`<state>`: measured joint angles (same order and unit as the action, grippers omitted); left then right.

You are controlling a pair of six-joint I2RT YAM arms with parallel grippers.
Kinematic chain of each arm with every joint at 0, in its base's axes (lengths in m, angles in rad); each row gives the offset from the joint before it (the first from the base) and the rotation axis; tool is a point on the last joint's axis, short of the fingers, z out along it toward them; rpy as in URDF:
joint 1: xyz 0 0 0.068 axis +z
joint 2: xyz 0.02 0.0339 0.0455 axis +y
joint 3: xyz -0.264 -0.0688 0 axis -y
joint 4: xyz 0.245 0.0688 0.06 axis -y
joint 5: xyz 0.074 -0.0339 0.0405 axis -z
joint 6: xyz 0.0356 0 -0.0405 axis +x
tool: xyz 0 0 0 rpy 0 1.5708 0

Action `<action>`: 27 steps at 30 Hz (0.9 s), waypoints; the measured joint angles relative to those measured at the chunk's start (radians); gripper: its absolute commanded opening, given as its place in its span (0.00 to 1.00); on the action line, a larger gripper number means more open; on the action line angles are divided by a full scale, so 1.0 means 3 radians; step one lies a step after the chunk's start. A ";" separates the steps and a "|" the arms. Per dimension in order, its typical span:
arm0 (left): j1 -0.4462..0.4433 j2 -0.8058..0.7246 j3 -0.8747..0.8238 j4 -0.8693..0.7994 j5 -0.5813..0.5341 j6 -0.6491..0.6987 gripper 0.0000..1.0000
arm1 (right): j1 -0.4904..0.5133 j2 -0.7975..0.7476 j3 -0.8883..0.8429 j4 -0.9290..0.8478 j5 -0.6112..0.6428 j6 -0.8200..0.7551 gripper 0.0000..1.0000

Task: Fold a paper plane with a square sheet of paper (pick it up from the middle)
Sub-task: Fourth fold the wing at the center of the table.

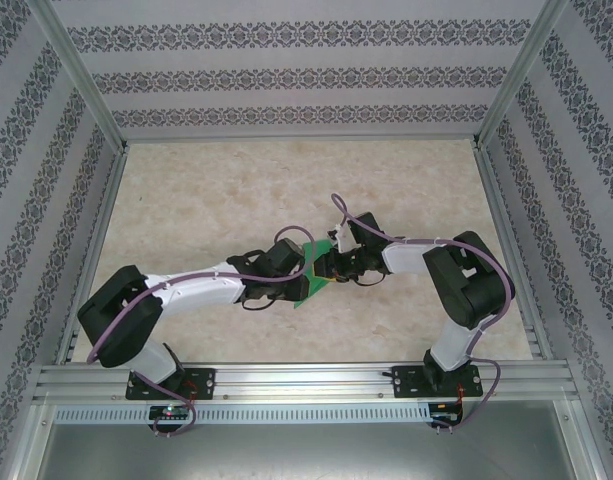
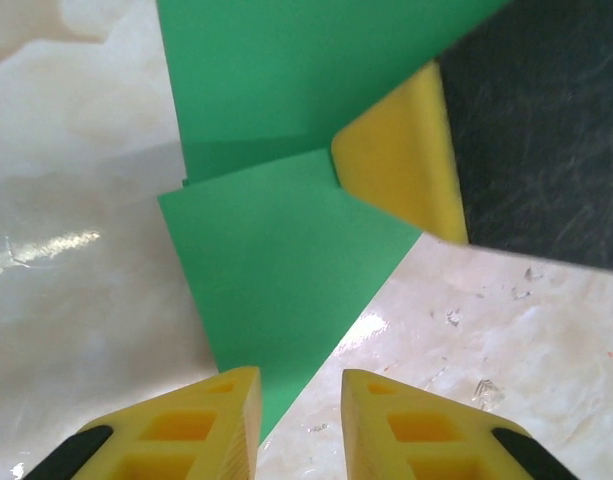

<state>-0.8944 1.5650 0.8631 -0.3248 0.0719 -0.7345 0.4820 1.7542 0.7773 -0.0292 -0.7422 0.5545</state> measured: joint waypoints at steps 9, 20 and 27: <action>-0.0182 0.0296 0.0273 -0.0090 -0.0211 0.0153 0.45 | 0.0000 0.0000 0.0000 0.0036 0.0024 0.0238 0.11; -0.0479 0.0624 0.0598 -0.0327 -0.0750 0.0221 0.46 | -0.0001 0.0000 0.0000 0.0064 0.0071 0.0449 0.11; -0.0632 0.0694 0.0660 -0.0450 -0.1200 0.0146 0.45 | 0.0003 0.0000 0.0008 0.0071 0.0079 0.0529 0.11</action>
<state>-1.0840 1.7733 1.0611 -0.4599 -0.2882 -0.6907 0.4828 1.7542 0.7795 -0.0078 -0.7185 0.7132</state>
